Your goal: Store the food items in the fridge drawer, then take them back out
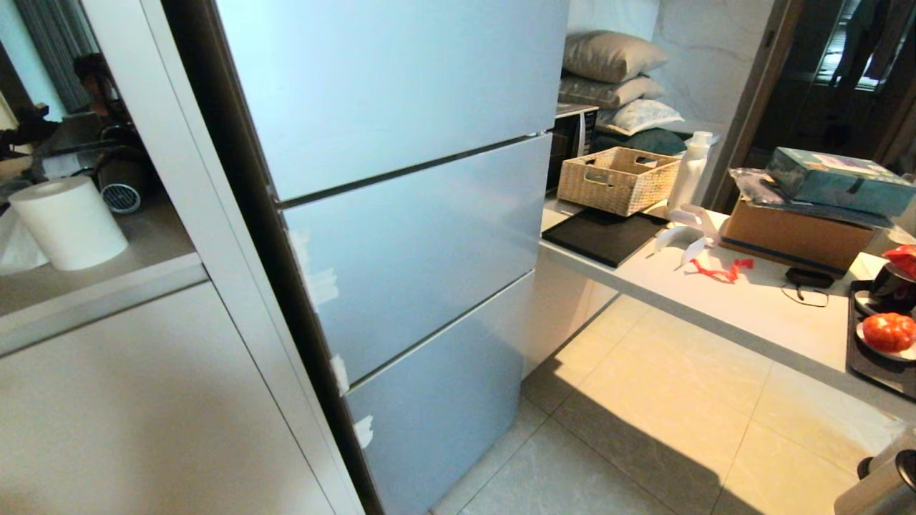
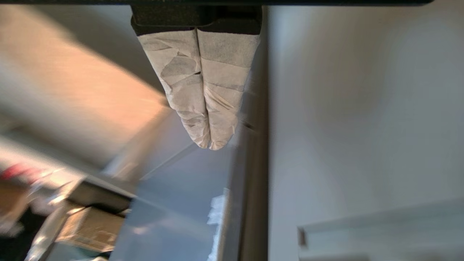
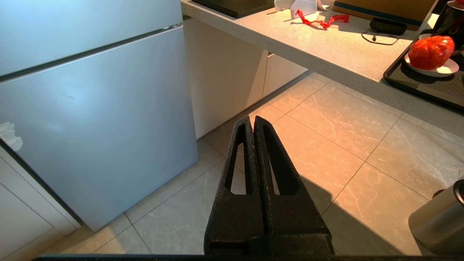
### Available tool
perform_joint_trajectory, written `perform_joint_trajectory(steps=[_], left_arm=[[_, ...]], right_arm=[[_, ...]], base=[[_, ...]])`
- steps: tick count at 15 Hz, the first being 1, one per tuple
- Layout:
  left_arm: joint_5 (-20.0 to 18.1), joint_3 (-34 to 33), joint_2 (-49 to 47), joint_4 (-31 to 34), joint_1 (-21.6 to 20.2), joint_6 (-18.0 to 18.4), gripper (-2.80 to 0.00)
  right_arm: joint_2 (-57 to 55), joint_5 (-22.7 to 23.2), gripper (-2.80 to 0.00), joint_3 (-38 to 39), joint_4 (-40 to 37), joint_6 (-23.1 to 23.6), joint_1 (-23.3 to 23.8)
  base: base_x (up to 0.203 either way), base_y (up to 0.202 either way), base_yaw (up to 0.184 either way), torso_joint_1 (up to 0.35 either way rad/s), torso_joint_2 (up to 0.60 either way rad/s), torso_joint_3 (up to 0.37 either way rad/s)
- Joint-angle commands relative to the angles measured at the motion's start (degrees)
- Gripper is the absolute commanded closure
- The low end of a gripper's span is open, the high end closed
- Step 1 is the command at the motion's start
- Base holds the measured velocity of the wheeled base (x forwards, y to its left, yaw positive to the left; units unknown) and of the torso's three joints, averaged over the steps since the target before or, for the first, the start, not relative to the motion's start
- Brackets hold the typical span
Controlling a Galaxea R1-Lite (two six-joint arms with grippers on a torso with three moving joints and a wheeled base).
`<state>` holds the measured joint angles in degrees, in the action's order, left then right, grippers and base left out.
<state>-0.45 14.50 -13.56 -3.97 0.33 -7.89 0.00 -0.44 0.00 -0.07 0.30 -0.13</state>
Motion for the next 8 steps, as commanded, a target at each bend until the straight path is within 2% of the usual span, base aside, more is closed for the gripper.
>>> perform_joint_trajectory(steps=[1, 3, 5, 8], left_arm=[[-0.77, 5.65, -18.65, -1.4, 0.54, -12.83, 0.0], [-1.71, 9.18, -31.11, -5.72, 0.91, -24.48, 0.0], [-2.59, 11.53, -42.5, -11.42, 1.15, -33.85, 0.0], [-4.28, 15.47, -58.18, -20.12, 1.64, -42.04, 0.0]], right_arm=[[-0.09, 0.0, 0.0, 0.0, -0.01, 0.05, -0.04], [-0.09, 0.0, 0.0, 0.0, -0.01, 0.05, -0.04], [-0.09, 0.0, 0.0, 0.0, -0.01, 0.05, -0.04], [-0.09, 0.0, 0.0, 0.0, -0.01, 0.05, -0.04]], base=[[0.0, 0.0, 0.0, 0.0, 0.0, 0.0], [0.0, 0.0, 0.0, 0.0, 0.0, 0.0], [0.0, 0.0, 0.0, 0.0, 0.0, 0.0], [0.0, 0.0, 0.0, 0.0, 0.0, 0.0]])
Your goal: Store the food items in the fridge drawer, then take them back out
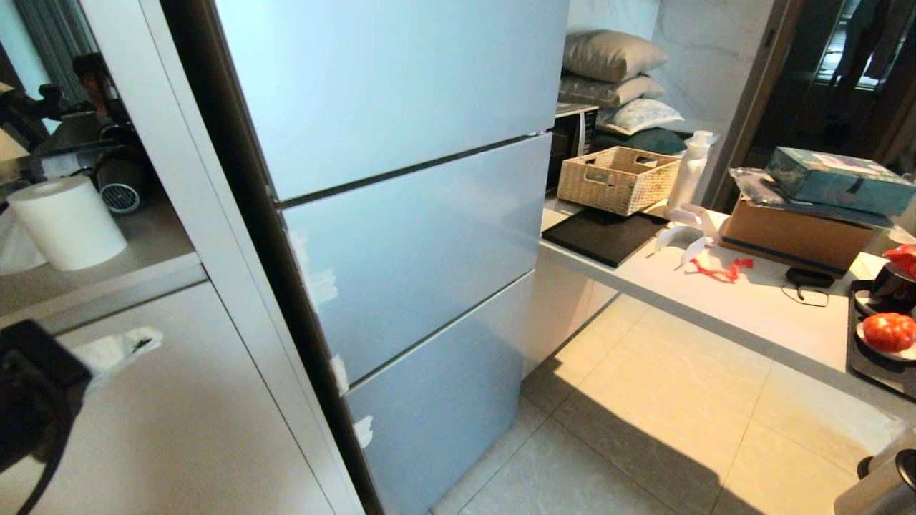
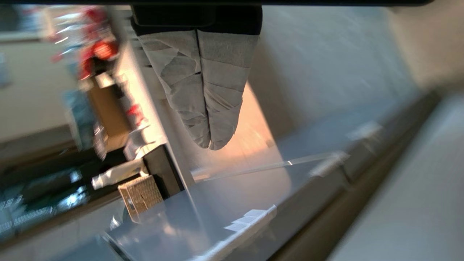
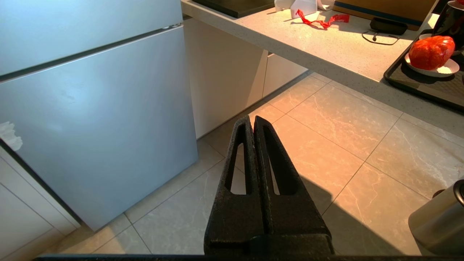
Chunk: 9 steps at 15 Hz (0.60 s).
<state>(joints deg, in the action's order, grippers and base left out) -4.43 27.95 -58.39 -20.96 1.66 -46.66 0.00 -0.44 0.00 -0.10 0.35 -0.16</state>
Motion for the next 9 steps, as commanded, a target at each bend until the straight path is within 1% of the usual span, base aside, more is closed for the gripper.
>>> perform_joint_trajectory(steps=[1, 3, 4, 6, 8, 9], left_arm=[[-0.56, 3.59, -17.61, -5.68, 0.75, -5.25, 0.0], [-0.47, 5.8, -24.65, -11.84, 1.86, -7.83, 0.0], [0.52, 6.36, -27.86, -16.44, 2.51, -8.63, 0.0], [5.68, 6.98, -32.88, -26.28, 4.75, -9.89, 0.0], [10.94, 7.93, -37.39, -33.14, 6.6, -10.23, 0.0], [12.71, 8.55, -38.61, -35.8, 6.95, -10.48, 0.0]], right_arm=[[-0.09, 0.0, 0.0, 0.0, 0.01, 0.0, -0.02], [-0.09, -0.09, 0.0, 0.0, 0.04, -0.41, -0.02], [-0.09, -0.09, 0.0, 0.0, 0.09, -0.53, -0.02], [-0.09, -0.09, 0.0, 0.0, 0.06, -0.67, -0.02], [-0.09, -0.09, 0.0, 0.0, 0.1, -0.71, -0.02], [-0.09, -0.09, 0.0, 0.0, 0.1, -0.79, -0.02]], base=[[0.0, 0.0, 0.0, 0.0, 0.0, 0.0], [0.0, 0.0, 0.0, 0.0, 0.0, 0.0], [0.0, 0.0, 0.0, 0.0, 0.0, 0.0], [0.0, 0.0, 0.0, 0.0, 0.0, 0.0], [0.0, 0.0, 0.0, 0.0, 0.0, 0.0], [0.0, 0.0, 0.0, 0.0, 0.0, 0.0]])
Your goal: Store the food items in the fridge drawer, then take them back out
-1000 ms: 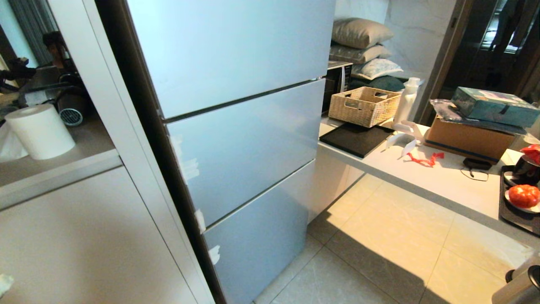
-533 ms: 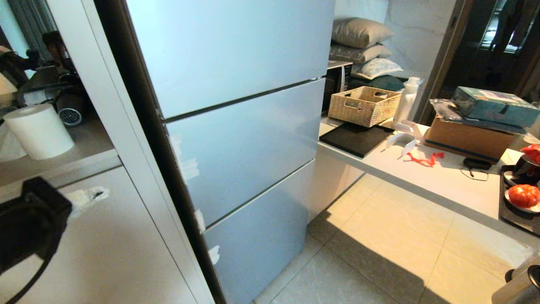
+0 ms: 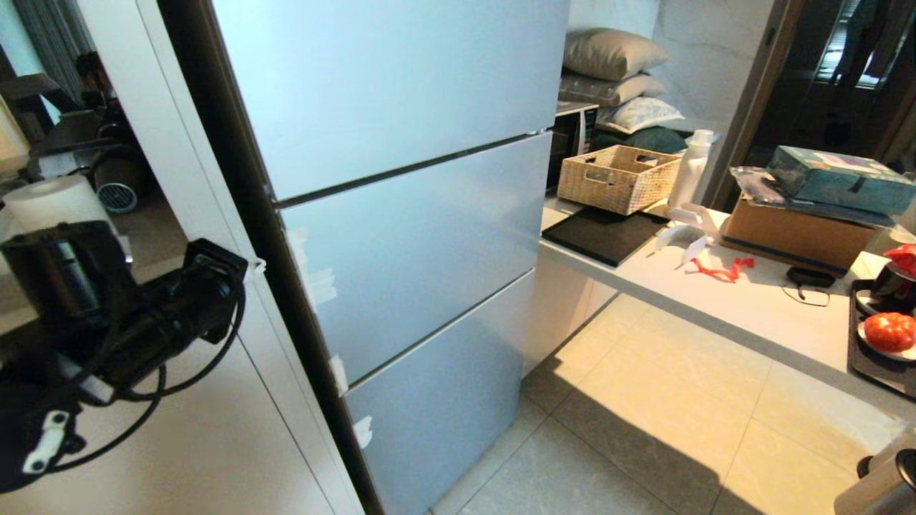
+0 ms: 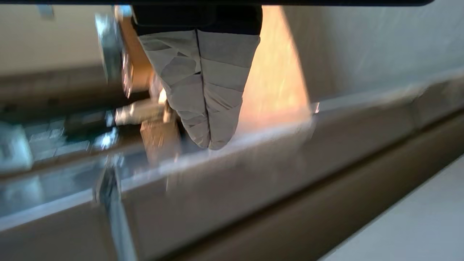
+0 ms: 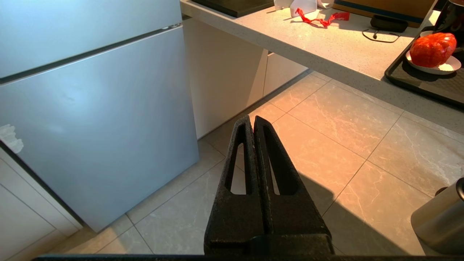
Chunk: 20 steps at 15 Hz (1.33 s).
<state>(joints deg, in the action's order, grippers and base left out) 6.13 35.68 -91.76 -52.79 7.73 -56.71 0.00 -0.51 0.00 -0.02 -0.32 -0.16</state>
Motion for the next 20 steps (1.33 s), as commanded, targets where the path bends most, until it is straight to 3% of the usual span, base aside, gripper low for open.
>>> perform_joint_trajectory(steps=[1, 7, 16, 20], left_arm=[[3.05, 1.18, -6.45, -6.13, 0.96, -0.63, 0.0], [6.22, 4.47, -10.15, -10.14, 0.97, -2.58, 0.0], [6.17, 8.88, -15.2, -10.31, 1.24, -4.55, 0.0], [5.91, 8.52, -15.2, -10.31, 4.31, -4.54, 0.0]], right_arm=[[-0.09, -0.02, 0.0, 0.0, 0.02, -0.12, -0.02], [-0.09, -0.02, 0.0, 0.0, 0.02, -0.29, -0.02], [-0.09, -0.1, 0.0, 0.0, 0.02, -0.82, -0.02], [-0.09, -0.1, 0.0, 0.0, 0.02, -0.82, -0.02]], base=[[0.0, 0.0, 0.0, 0.0, 0.0, 0.0], [0.0, 0.0, 0.0, 0.0, 0.0, 0.0], [0.0, 0.0, 0.0, 0.0, 0.0, 0.0], [0.0, 0.0, 0.0, 0.0, 0.0, 0.0]])
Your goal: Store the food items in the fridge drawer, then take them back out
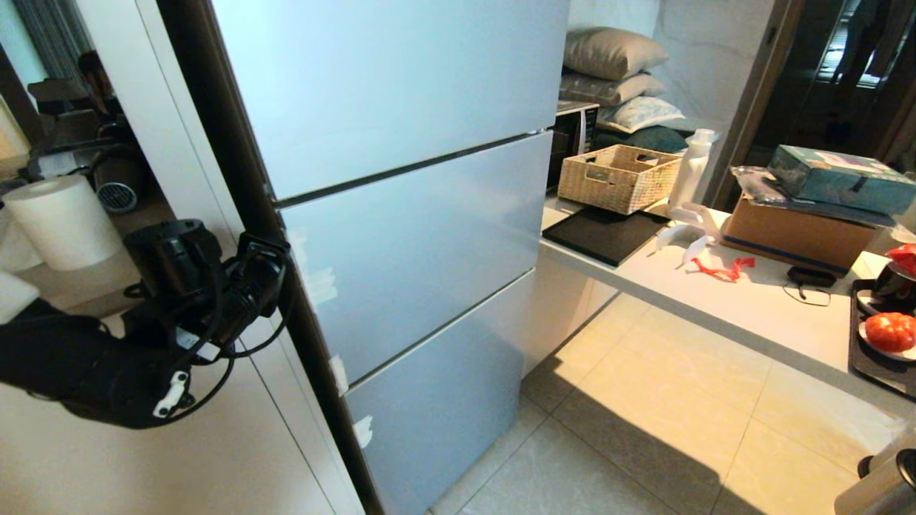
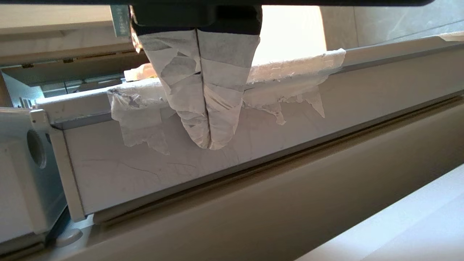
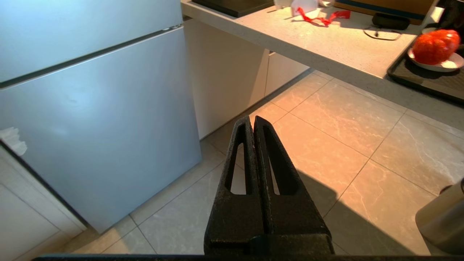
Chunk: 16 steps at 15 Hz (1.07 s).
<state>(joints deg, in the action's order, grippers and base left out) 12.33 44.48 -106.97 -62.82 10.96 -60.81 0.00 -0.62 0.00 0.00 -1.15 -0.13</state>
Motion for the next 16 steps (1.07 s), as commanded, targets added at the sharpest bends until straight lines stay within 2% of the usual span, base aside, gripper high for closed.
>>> perform_joint_trajectory(steps=[1, 10, 13, 16], left_arm=[[-0.66, -0.47, 0.01, -0.29, 1.54, -0.98, 0.0], [-3.54, -6.51, 3.48, -0.29, 5.99, -1.77, 0.0], [-3.54, -10.29, 7.01, -0.29, 9.22, -1.65, 0.0], [-3.29, -14.61, 11.71, -0.25, 14.2, -1.54, 0.0]], right_arm=[[-0.09, 0.01, 0.0, 0.0, -0.08, 0.0, -0.04], [-0.09, 0.01, 0.0, 0.0, -0.09, 0.0, -0.04], [-0.09, 0.01, 0.0, 0.0, -0.09, 0.09, -0.04], [-0.09, 0.01, 0.0, 0.0, -0.03, 0.33, -0.04]], base=[[0.0, 0.0, 0.0, 0.0, 0.0, 0.0], [0.0, 0.0, 0.0, 0.0, 0.0, 0.0], [0.0, 0.0, 0.0, 0.0, 0.0, 0.0], [0.0, 0.0, 0.0, 0.0, 0.0, 0.0]])
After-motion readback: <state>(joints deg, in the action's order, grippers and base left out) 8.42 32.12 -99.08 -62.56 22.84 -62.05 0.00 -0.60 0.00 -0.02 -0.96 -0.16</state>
